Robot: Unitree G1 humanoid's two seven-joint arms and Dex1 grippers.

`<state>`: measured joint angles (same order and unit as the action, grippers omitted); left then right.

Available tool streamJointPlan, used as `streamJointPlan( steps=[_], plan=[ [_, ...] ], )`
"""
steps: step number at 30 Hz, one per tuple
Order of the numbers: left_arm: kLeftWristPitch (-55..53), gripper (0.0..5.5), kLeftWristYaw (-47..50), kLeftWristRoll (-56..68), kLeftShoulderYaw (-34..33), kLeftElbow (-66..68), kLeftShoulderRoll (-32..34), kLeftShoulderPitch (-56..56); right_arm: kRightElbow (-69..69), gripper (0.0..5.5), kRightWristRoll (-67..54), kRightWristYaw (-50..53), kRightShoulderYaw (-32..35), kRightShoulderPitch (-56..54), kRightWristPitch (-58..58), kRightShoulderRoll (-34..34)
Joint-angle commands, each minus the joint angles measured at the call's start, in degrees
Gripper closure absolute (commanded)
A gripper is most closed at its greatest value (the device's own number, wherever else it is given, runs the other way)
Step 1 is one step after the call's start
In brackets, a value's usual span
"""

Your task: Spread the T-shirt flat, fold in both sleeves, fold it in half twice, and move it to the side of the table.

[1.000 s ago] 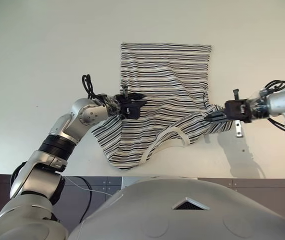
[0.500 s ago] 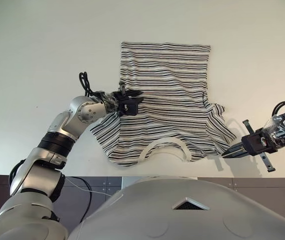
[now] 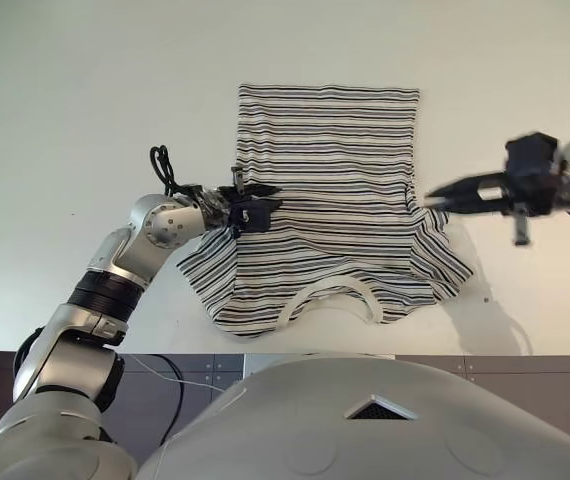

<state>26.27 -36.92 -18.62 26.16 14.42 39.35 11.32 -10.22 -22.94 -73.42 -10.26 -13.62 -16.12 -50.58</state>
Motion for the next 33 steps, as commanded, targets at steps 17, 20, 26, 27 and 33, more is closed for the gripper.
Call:
streamJointPlan(
  steps=[17,20,26,27,33],
  plan=[
    [3.65,4.46,5.6,-6.66,2.94,31.18,-11.49,19.62,78.14,5.07,40.69,34.51,-13.97,-31.89,45.31,25.14],
    [6.79,4.46,5.16,-0.95,-1.26,23.58,-9.92,16.99,73.6,5.07,37.56,28.68,-11.57,-30.05,49.82,22.35],
    [3.27,4.46,0.0,7.03,-9.3,-9.07,2.09,-3.58,35.08,5.07,23.19,17.13,-4.81,-11.36,43.63,11.86],
    [2.93,4.46,-0.38,6.97,-9.63,-13.18,3.81,-8.62,27.47,5.07,20.64,15.82,-4.57,-5.96,41.27,10.05],
    [5.0,4.46,1.27,0.11,-8.49,-14.63,8.11,-23.74,13.06,5.07,19.99,15.33,-5.45,14.22,35.62,6.07]
  ],
)
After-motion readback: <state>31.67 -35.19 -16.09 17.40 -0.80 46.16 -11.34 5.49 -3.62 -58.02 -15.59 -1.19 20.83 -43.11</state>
